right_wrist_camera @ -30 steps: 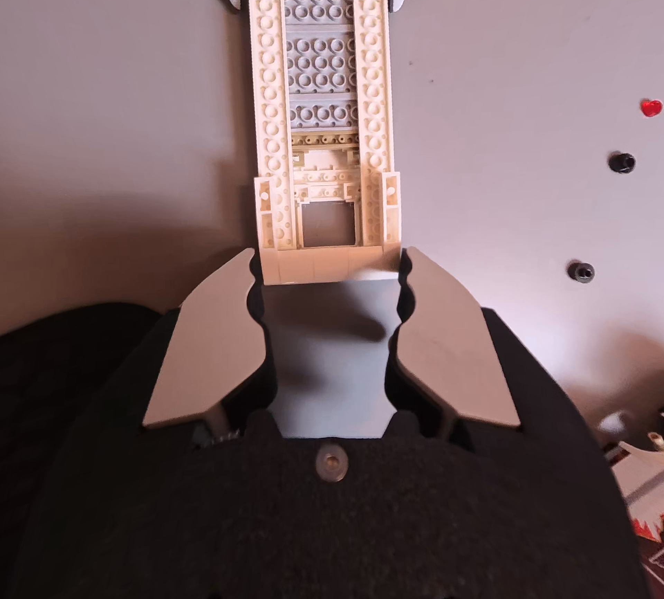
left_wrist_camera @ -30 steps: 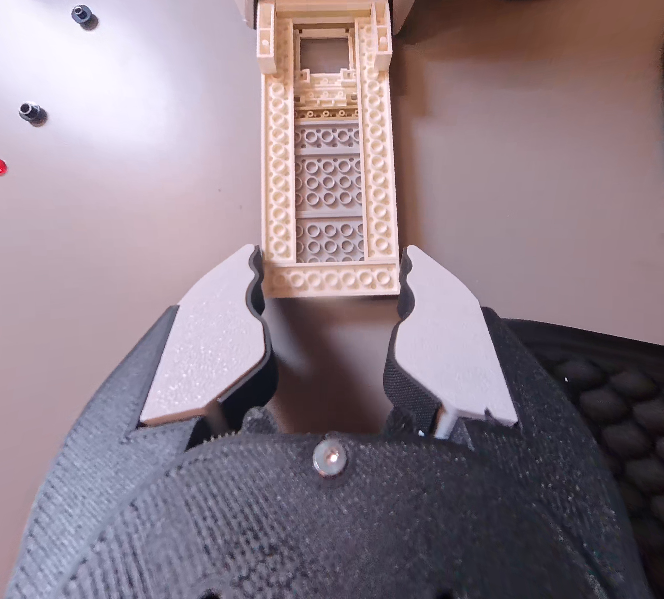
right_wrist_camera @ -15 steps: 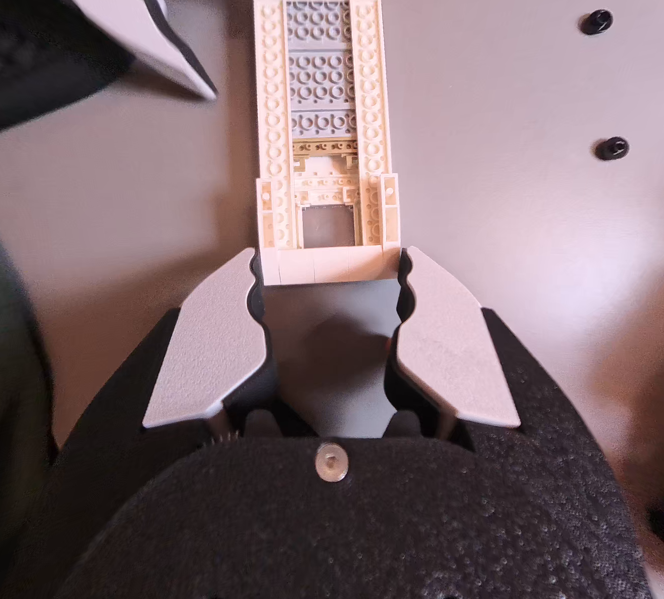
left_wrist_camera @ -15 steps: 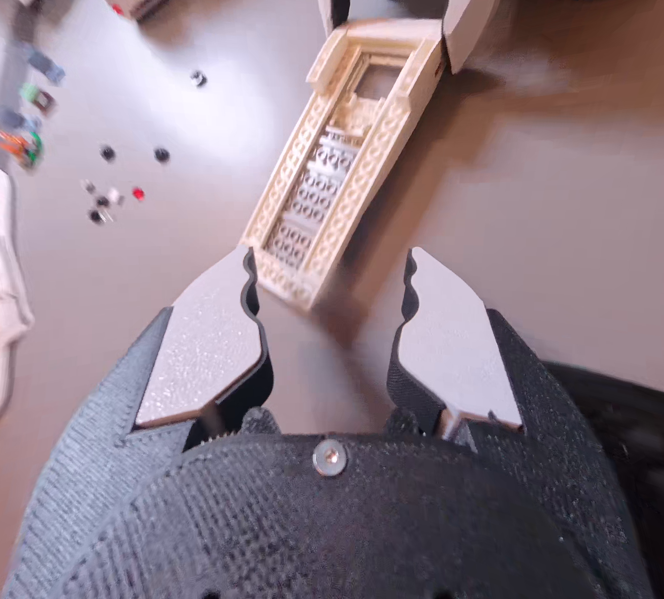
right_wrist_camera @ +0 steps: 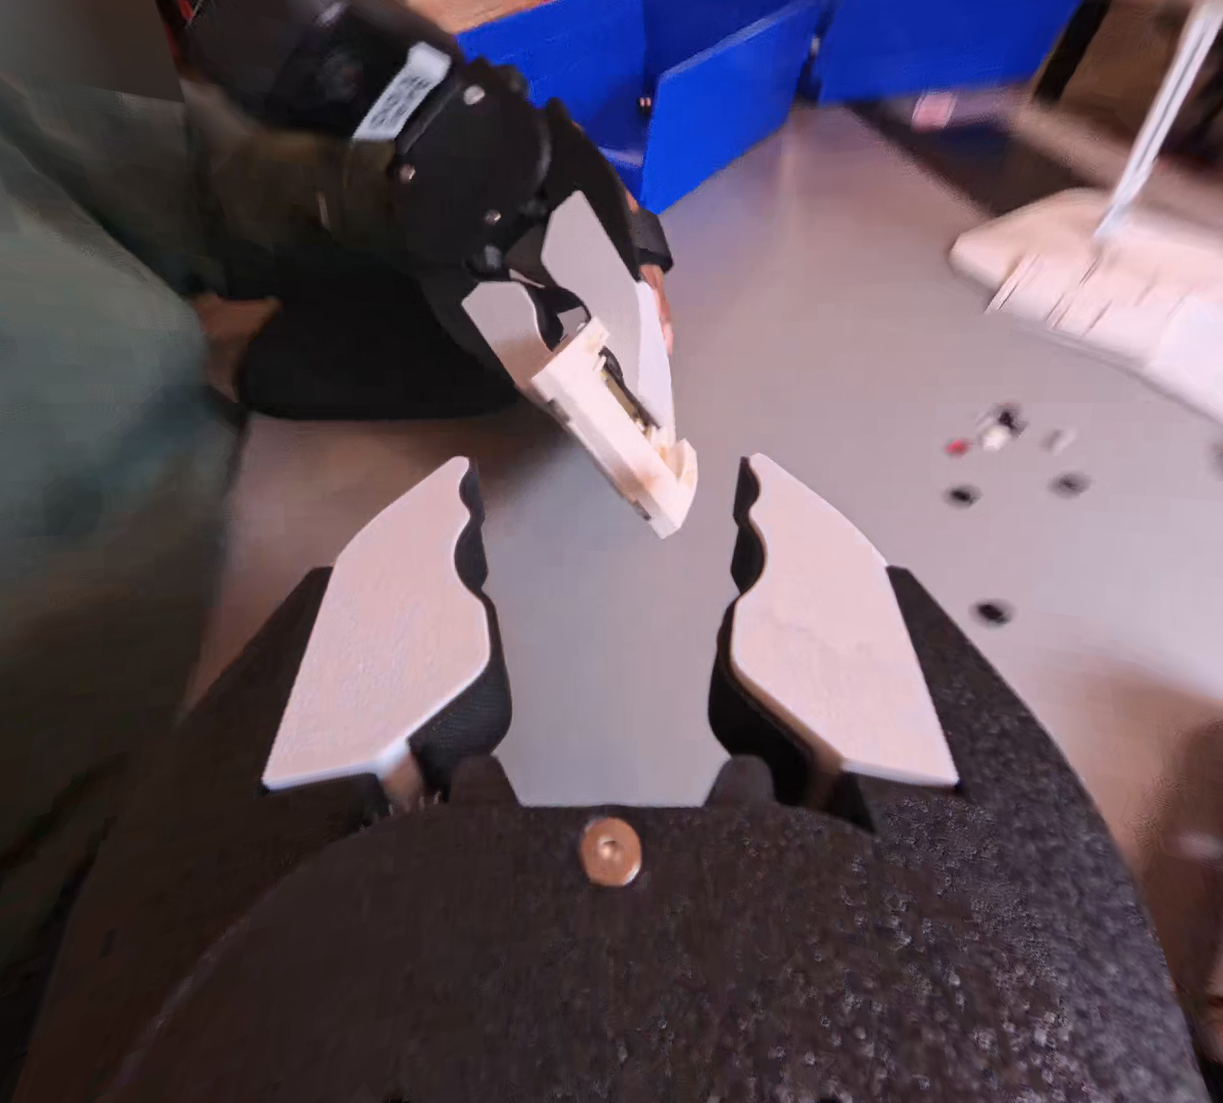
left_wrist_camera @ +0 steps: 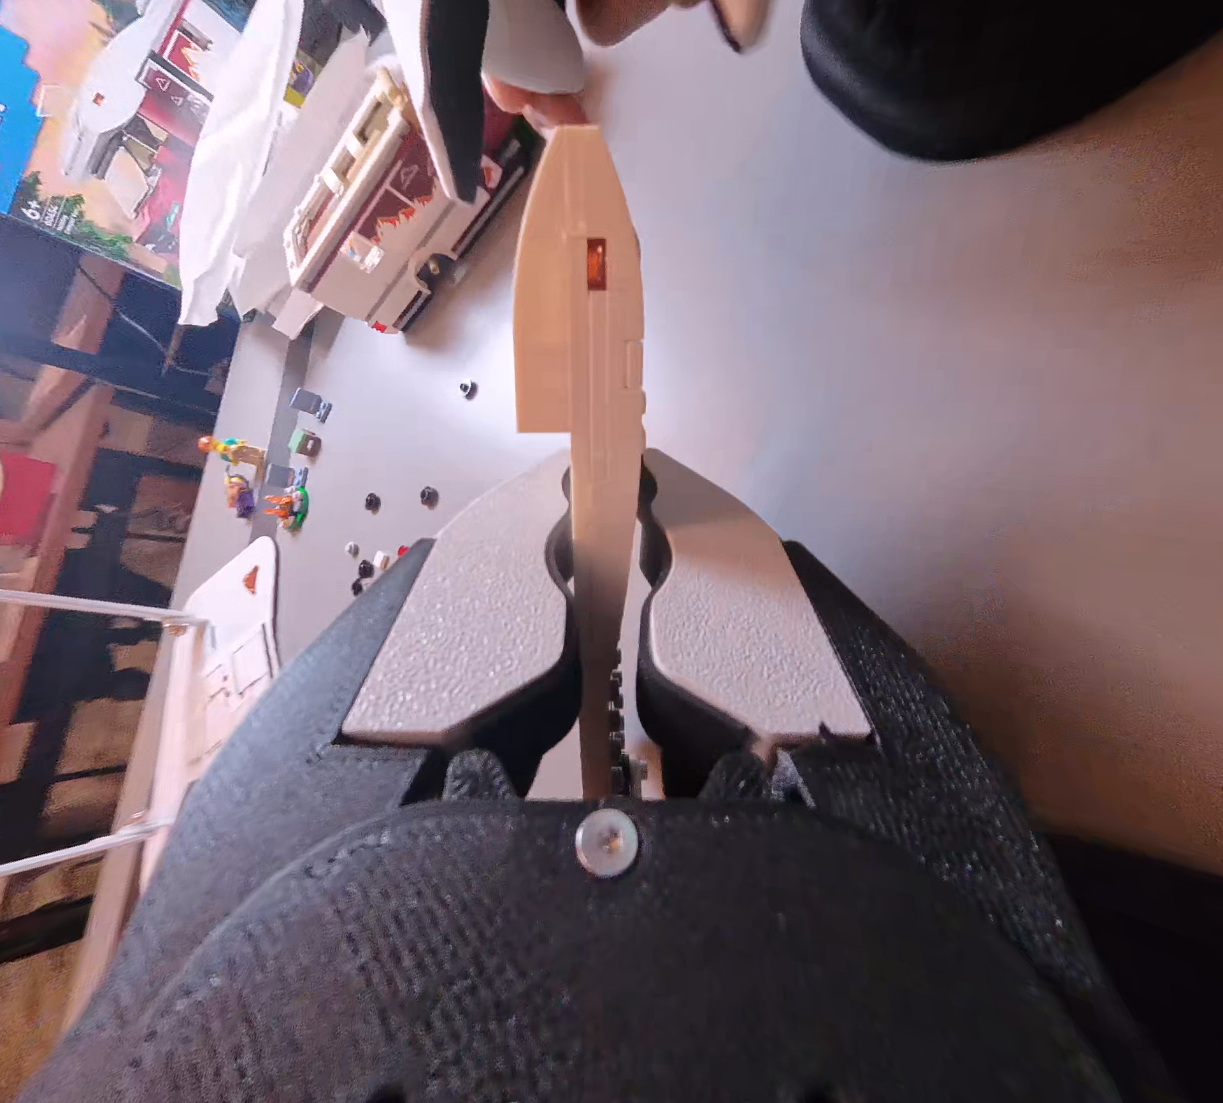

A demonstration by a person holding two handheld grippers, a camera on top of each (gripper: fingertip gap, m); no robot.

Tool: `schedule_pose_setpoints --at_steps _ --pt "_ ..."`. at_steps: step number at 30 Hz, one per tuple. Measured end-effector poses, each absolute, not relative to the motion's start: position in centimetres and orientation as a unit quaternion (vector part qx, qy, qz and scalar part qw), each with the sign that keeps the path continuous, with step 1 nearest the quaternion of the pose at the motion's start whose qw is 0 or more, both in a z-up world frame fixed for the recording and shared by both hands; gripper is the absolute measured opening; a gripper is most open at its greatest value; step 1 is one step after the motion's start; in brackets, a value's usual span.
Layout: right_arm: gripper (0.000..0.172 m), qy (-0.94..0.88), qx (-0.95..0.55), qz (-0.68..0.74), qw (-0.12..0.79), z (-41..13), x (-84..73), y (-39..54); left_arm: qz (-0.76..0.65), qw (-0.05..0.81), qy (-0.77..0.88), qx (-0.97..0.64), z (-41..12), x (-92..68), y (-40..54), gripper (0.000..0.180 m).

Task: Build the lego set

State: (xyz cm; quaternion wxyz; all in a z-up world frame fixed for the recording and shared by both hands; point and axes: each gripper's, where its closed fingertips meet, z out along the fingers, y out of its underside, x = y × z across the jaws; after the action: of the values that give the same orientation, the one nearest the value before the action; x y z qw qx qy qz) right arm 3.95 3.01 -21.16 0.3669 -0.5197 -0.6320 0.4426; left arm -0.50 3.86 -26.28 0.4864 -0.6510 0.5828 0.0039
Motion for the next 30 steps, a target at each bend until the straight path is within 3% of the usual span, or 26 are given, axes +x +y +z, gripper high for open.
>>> schedule_pose_setpoints --at_steps 3,7,14,30 --pt "0.054 -0.698 -0.424 0.348 0.461 -20.3 3.1 1.6 -0.036 0.495 0.572 -0.653 -25.5 0.1 3.4 0.015" --pt "0.019 -0.726 -0.369 0.277 0.510 -19.7 2.0 1.1 -0.079 0.517 0.561 -0.642 -24.6 1.2 2.7 0.014" --pt "0.019 -0.740 -0.373 0.279 0.486 -19.1 1.2 0.2 -0.164 0.532 0.533 -0.637 -24.1 1.3 1.7 0.015" --pt "0.015 -0.718 -0.391 0.286 0.500 -17.2 1.6 0.7 -0.186 0.566 0.503 -0.626 -22.7 0.6 1.6 0.014"
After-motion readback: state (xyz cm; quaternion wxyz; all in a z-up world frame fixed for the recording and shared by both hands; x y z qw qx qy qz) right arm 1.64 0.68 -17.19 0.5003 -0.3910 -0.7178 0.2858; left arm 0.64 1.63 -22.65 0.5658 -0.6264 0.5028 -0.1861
